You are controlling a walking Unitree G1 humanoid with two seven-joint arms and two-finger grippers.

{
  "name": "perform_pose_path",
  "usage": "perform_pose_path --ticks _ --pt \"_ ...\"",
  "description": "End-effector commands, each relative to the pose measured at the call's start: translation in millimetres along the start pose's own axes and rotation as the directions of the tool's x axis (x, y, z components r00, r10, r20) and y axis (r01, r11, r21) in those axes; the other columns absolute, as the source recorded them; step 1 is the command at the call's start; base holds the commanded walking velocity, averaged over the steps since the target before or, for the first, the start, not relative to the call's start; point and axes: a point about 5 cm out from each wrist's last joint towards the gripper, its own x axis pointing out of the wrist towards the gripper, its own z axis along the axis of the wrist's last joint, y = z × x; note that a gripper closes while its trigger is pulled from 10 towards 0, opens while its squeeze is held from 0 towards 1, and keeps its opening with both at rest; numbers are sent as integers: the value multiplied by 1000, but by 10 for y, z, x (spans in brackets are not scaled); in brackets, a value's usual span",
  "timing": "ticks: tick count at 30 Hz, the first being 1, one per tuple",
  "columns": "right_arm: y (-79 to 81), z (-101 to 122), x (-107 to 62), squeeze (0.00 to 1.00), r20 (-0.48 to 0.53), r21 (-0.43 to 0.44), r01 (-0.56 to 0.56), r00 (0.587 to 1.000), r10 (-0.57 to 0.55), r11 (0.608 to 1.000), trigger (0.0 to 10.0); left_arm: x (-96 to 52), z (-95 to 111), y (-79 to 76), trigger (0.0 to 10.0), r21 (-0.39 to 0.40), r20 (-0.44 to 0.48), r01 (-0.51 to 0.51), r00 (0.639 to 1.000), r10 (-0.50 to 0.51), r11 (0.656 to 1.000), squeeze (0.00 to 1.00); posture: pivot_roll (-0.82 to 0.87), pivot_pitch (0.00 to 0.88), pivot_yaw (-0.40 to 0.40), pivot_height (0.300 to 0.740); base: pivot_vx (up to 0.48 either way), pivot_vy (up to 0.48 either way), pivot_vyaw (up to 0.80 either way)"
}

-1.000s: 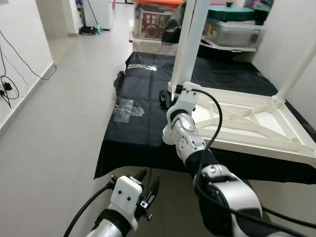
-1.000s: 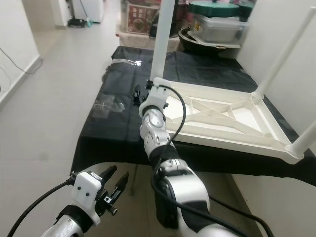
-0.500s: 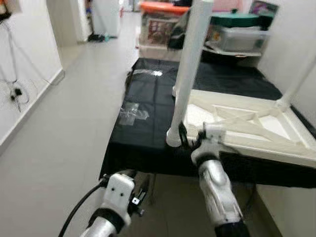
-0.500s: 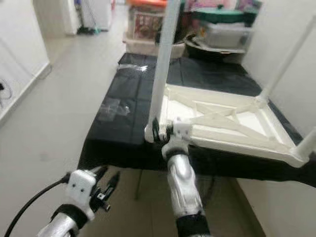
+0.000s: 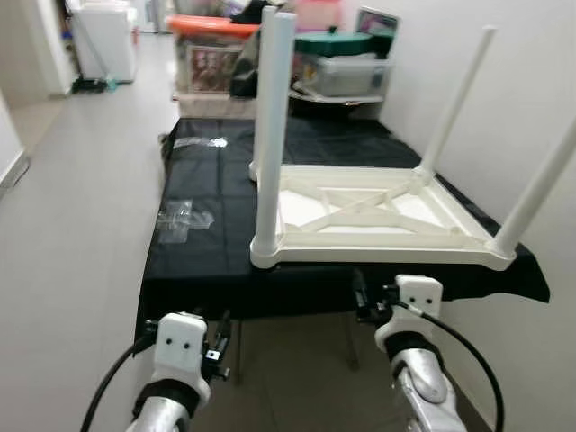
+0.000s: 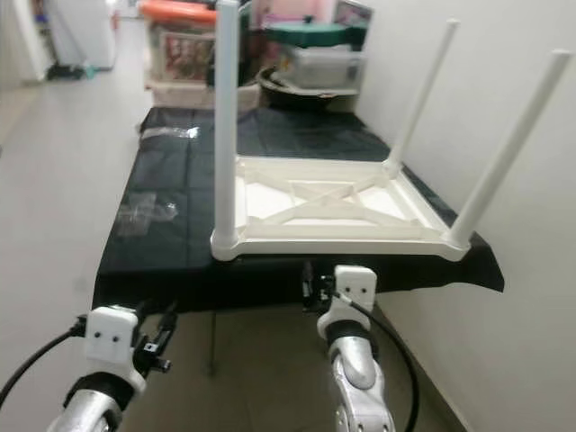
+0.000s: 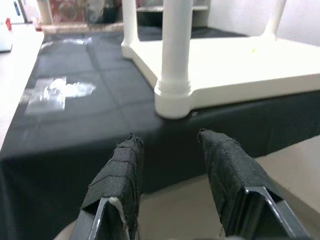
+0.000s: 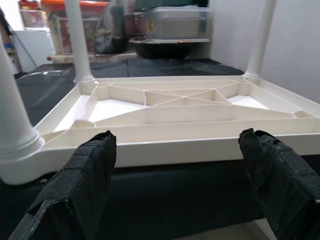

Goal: Building children table

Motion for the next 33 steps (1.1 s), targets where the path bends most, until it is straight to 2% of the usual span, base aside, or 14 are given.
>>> perform_pose_path --ticks 1,7,8,9,11,17,21,28,33 --pt "29 -6 -13 0 -14 1 -6 1000 6 1000 10000 9 -5 14 10000 -4 6 -15 1000 15 1000 0 93 0 -72 740 409 0 0" --pt "12 6 -30 0 -30 -1 -4 1000 4 1000 10000 12 53 59 10000 3 27 -51 998 51 999 0 92 0 -71 740 412 0 0" --pt "-37 31 -19 0 -37 -13 13 999 -13 1000 10000 28 157 214 10000 12 65 -150 987 149 989 0 94 0 -72 740 412 0 0" --pt "-37 31 -19 0 -37 -13 13 999 -13 1000 10000 28 157 214 10000 12 65 -150 987 149 989 0 94 0 -72 740 412 0 0" --pt "-88 44 26 0 -39 -21 27 999 -28 999 10000 35 288 403 10000 39 117 -268 958 262 963 0 98 0 -75 740 414 0 0" --pt "-137 50 86 0 -41 -28 41 998 -42 999 10000 41 389 531 10000 57 162 -349 928 336 935 0 101 0 -79 740 402 0 0" --pt "-182 62 140 0 -42 -39 56 997 -57 998 10000 64 411 496 10000 90 183 -330 933 311 940 0 97 0 -76 740 0 0 0" --pt "-194 68 150 0 -49 -38 57 997 -59 998 10000 75 390 433 10000 76 171 -306 942 290 949 0 95 0 -75 740 0 0 0" --pt "-155 86 208 0 -56 24 -9 998 10 1000 10000 75 392 385 10000 89 170 -298 945 280 950 0 98 0 -74 740 0 0 0"
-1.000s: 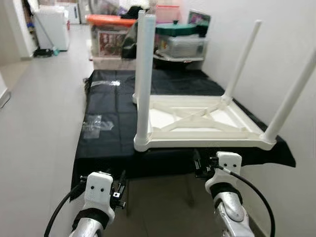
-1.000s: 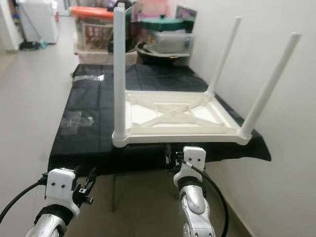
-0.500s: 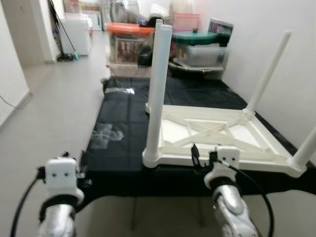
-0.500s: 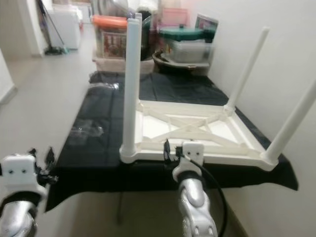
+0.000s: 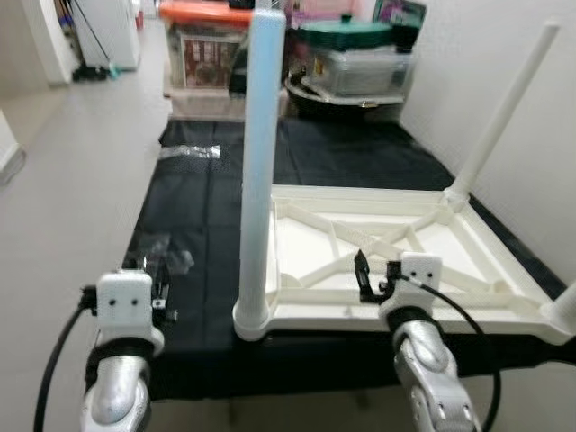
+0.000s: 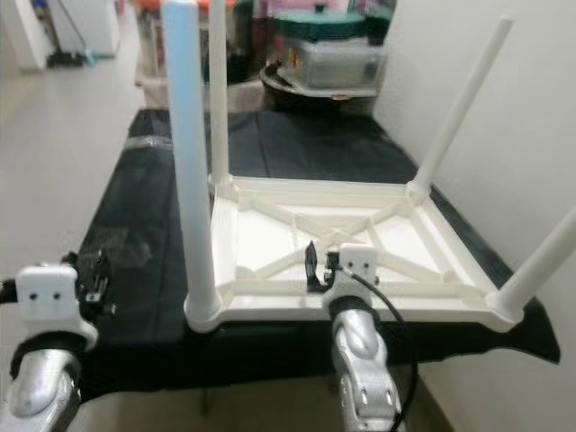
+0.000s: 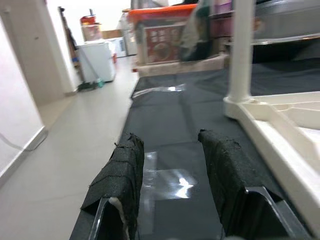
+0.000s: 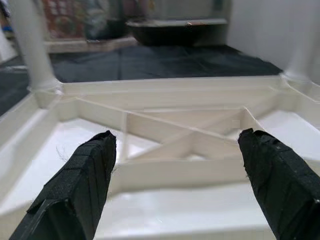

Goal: Building children table

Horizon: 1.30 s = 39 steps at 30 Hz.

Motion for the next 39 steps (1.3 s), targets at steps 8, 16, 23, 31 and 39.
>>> perform_pose_path --ticks 8,16,23,31,39 --pt "71 20 121 0 -56 120 -318 944 326 941 10000 -188 -147 -57 10000 18 -83 71 994 -69 997 0 94 0 -73 740 0 0 0" --pt "-121 173 223 0 -112 123 -608 777 619 785 10000 -444 -304 -138 10000 -2 -178 204 963 -201 979 0 101 0 -82 740 0 0 0" --pt "-183 324 403 0 -103 25 -642 761 640 767 10000 -533 -293 -487 10000 -28 -160 443 883 -441 896 0 104 0 -89 740 0 0 89" --pt "-309 366 541 0 -111 41 -568 815 568 822 10000 -583 -290 -505 10000 -28 -159 499 853 -497 866 0 105 0 -84 740 0 0 234" --pt "-336 399 566 0 -80 12 -578 813 577 816 10000 -594 -292 -554 10000 -24 -155 531 835 -528 847 0 105 0 -84 740 0 0 600"
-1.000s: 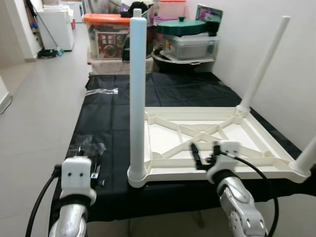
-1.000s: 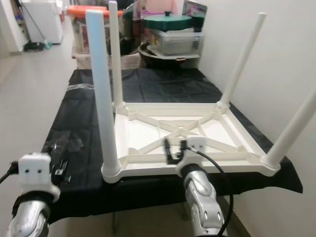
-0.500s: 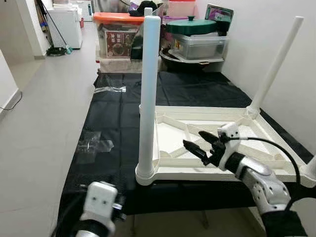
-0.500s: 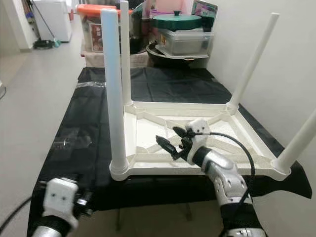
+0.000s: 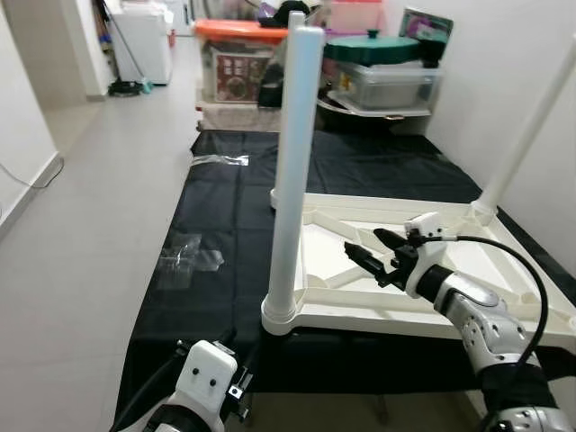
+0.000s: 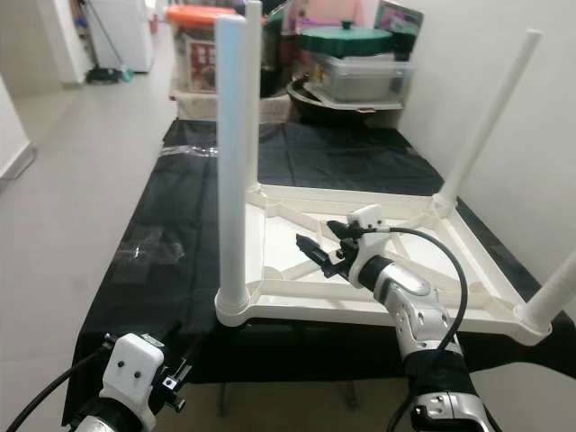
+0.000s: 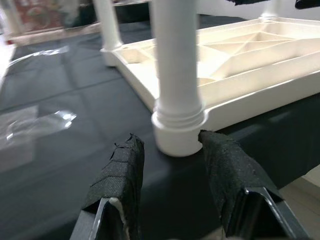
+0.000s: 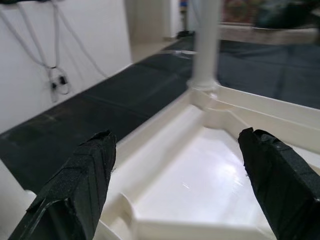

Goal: Building children table

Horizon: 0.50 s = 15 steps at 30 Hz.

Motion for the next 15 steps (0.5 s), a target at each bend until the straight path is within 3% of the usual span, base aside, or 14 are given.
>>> perform_pose_path --ticks 1,2,3,5,6,7,8,10,12,13,15 --pt "2 6 43 0 11 -17 22 1000 -22 1000 10000 -11 -30 -19 10000 15 -14 15 1000 -14 1000 0 109 0 -85 740 0 0 800" --pt "-80 8 61 0 14 -21 127 992 -127 992 10000 -10 -32 -22 10000 16 -15 16 1000 -15 1000 0 109 0 -86 740 0 0 800" --pt "-80 8 61 0 14 -21 127 992 -127 992 10000 -10 -32 -22 10000 16 -15 16 1000 -15 1000 0 109 0 -86 740 0 0 800" --pt "-272 36 63 0 23 -90 368 930 -367 926 10000 -12 -33 -26 10000 18 -16 18 1000 -18 1000 0 109 0 -85 740 0 0 800" --pt "-382 63 33 0 38 -82 491 871 -489 868 10000 -13 -38 -29 10000 18 -19 21 1000 -20 1000 0 110 0 -86 740 0 0 0" --pt "-382 63 33 0 38 -82 491 871 -489 868 10000 -13 -38 -29 10000 18 -19 21 1000 -20 1000 0 110 0 -86 740 0 0 0" --pt "-476 78 -8 0 41 -69 589 808 -587 806 10000 -13 -42 -32 10000 19 -21 23 1000 -23 1000 0 110 0 -86 740 0 0 0" --pt "-476 78 -8 0 41 -69 589 808 -587 806 10000 -13 -42 -32 10000 19 -21 23 1000 -23 1000 0 110 0 -86 740 0 0 0" --pt "-596 117 -91 0 54 -55 709 705 -707 703 10000 -13 -47 -38 10000 18 -23 30 999 -30 999 0 111 0 -88 740 0 0 0" --pt "-605 126 -110 0 63 -59 727 686 -725 684 10000 -15 -48 -42 10000 17 -24 31 999 -31 999 0 110 0 -88 740 0 0 0" --pt "-591 110 -107 0 62 -62 725 689 -722 686 10000 -17 -50 -45 10000 15 -23 33 999 -32 999 0 107 0 -88 740 0 0 0"
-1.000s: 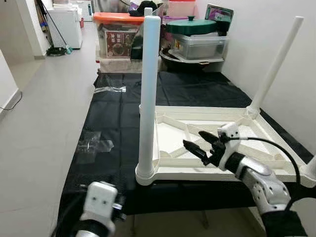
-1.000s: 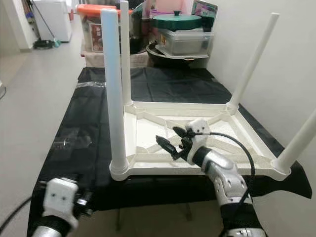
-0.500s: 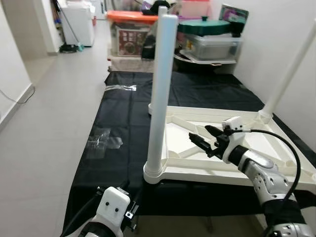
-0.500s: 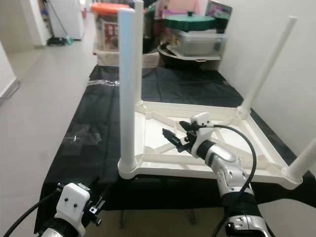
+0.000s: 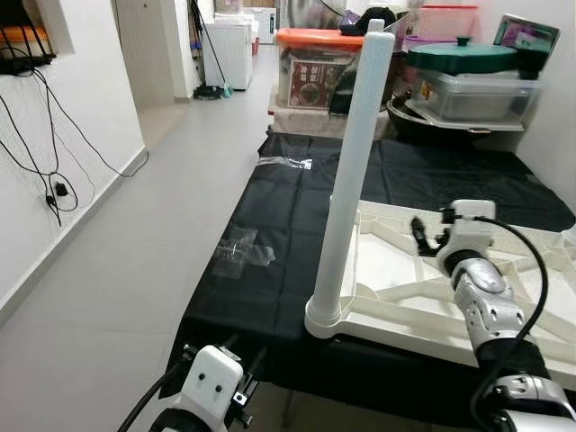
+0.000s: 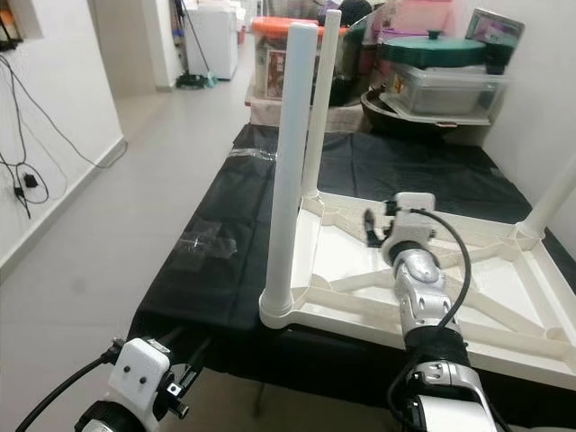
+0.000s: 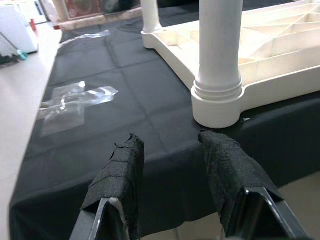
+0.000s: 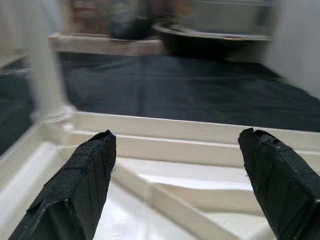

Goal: Building children table

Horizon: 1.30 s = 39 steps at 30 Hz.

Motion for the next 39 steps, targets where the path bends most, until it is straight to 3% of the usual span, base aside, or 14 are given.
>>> perform_pose_path --ticks 1,4,5,10,14,18,21,28,30,34,38,39 --pt "5 8 -2 0 10 -4 11 1000 -10 1000 10000 -2 -24 -7 10000 6 -9 7 1000 -7 1000 0 107 0 -88 740 0 0 0" --pt "89 -46 -30 0 12 15 -48 999 48 999 10000 -1 -32 -8 10000 1 -10 9 1000 -9 1000 0 104 0 -87 740 0 0 0" --pt "174 -90 -58 0 17 17 -114 993 114 993 10000 3 -35 -8 10000 1 -11 11 1000 -11 1000 0 103 0 -88 740 0 0 0" --pt "312 -163 -106 0 40 36 -171 985 169 985 10000 9 -34 -12 10000 0 -9 17 1000 -17 1000 0 108 0 -88 740 0 0 640" --pt "312 -172 -100 0 57 20 -79 995 77 997 10000 10 -32 -11 10000 1 -8 17 1000 -17 1000 0 108 0 -86 740 0 0 800" --pt "155 -128 -61 0 66 -8 128 990 -127 992 10000 14 -33 -5 10000 4 -10 15 1000 -15 1000 0 110 0 -90 740 0 0 702" --pt "-9 -135 -45 0 28 38 245 969 -246 969 10000 16 -38 0 10000 8 -14 10 1000 -10 1000 0 110 0 -89 740 0 0 135" --pt "-4 -159 -52 0 32 49 188 981 -190 981 10000 16 -44 -2 10000 7 -15 12 1000 -12 1000 0 106 0 -88 740 0 0 0" --pt "-23 -175 -61 0 47 0 159 986 -159 987 10000 19 -48 -4 10000 5 -17 15 1000 -15 1000 0 107 0 -87 740 0 0 0" --pt "-175 -192 -51 0 39 -4 142 989 -142 990 10000 22 -49 -9 10000 2 -16 15 1000 -15 1000 0 108 0 -89 740 0 0 0" --pt "-358 -176 -50 0 44 50 86 995 -88 995 10000 22 -50 -13 10000 0 -18 18 1000 -18 1000 0 103 0 -85 740 0 0 0" --pt "-465 -173 -66 0 43 58 72 996 -75 996 10000 20 -49 -12 10000 -1 -18 20 1000 -20 1000 0 101 2 -82 740 0 0 -475"
